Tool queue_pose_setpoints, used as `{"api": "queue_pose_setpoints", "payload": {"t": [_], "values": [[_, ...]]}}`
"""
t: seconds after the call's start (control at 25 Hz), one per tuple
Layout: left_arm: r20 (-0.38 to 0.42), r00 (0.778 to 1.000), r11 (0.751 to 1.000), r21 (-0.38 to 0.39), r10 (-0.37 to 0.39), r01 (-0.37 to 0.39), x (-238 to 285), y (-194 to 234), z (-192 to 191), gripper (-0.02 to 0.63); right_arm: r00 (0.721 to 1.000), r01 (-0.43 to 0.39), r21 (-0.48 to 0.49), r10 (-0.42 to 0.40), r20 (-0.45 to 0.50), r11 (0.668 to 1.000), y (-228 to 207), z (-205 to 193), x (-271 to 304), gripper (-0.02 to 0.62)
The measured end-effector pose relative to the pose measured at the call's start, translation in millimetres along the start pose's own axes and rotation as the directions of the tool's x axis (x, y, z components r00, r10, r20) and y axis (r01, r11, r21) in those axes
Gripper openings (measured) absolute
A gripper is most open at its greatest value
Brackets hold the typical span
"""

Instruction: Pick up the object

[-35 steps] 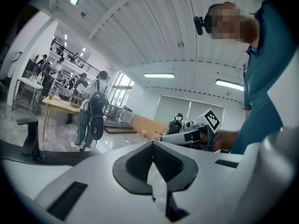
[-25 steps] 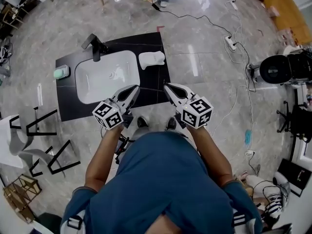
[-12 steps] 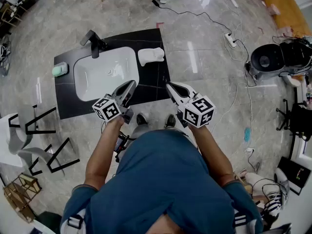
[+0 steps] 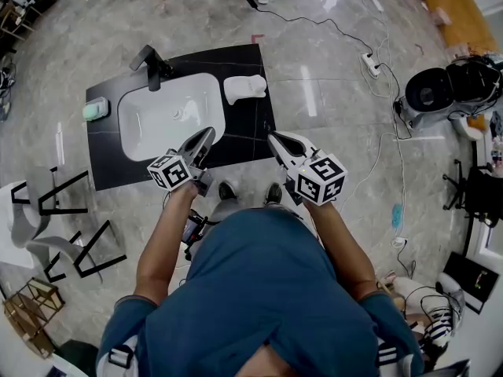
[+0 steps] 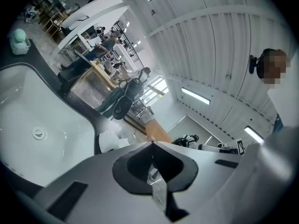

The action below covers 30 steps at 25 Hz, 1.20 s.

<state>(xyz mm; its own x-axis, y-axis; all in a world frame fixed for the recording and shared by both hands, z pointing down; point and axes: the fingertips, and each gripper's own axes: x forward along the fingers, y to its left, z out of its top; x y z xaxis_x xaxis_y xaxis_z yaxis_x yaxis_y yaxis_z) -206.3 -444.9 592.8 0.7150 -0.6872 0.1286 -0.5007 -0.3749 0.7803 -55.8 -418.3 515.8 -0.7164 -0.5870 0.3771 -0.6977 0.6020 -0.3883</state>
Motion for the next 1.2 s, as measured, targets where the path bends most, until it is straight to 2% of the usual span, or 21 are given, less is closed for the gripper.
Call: {"api": "queue_pose_setpoints", "payload": {"t": [0.44, 0.64, 0.84, 1.04, 1.2], "values": [[0.014, 1.000, 0.998, -0.062, 0.013, -0.012, -14.8, 22.0, 0.3, 0.003, 1.000, 0.004, -0.009, -0.004, -0.008, 1.000, 10.1, 0.4, 12.0, 0.014], [0.027, 1.000, 0.998, -0.066, 0.009, -0.007, -21.0, 27.0, 6.8, 0.003, 1.000, 0.013, -0.008, -0.013, -0.001, 1.000, 13.9, 3.7, 16.3, 0.014], [0.034, 0.998, 0.997, -0.058, 0.062, -0.059, -21.6, 40.8, 8.2, 0.003, 1.000, -0.004, 0.006, 0.004, -0.022, 1.000, 7.3, -6.7, 8.1, 0.014], [0.128, 0.990, 0.997, -0.063, 0.060, -0.052, -13.8, 17.6, 15.8, 0.003, 1.000, 0.014, 0.066, -0.012, -0.025, 0.998, -27.2, -7.4, -3.7, 0.014], [0.135, 0.990, 0.998, -0.036, 0.048, -0.043, -1.6, 5.4, 19.2, 0.003, 1.000, -0.026, 0.052, 0.027, -0.008, 0.998, -27.6, 9.3, 5.7, 0.014]]}}
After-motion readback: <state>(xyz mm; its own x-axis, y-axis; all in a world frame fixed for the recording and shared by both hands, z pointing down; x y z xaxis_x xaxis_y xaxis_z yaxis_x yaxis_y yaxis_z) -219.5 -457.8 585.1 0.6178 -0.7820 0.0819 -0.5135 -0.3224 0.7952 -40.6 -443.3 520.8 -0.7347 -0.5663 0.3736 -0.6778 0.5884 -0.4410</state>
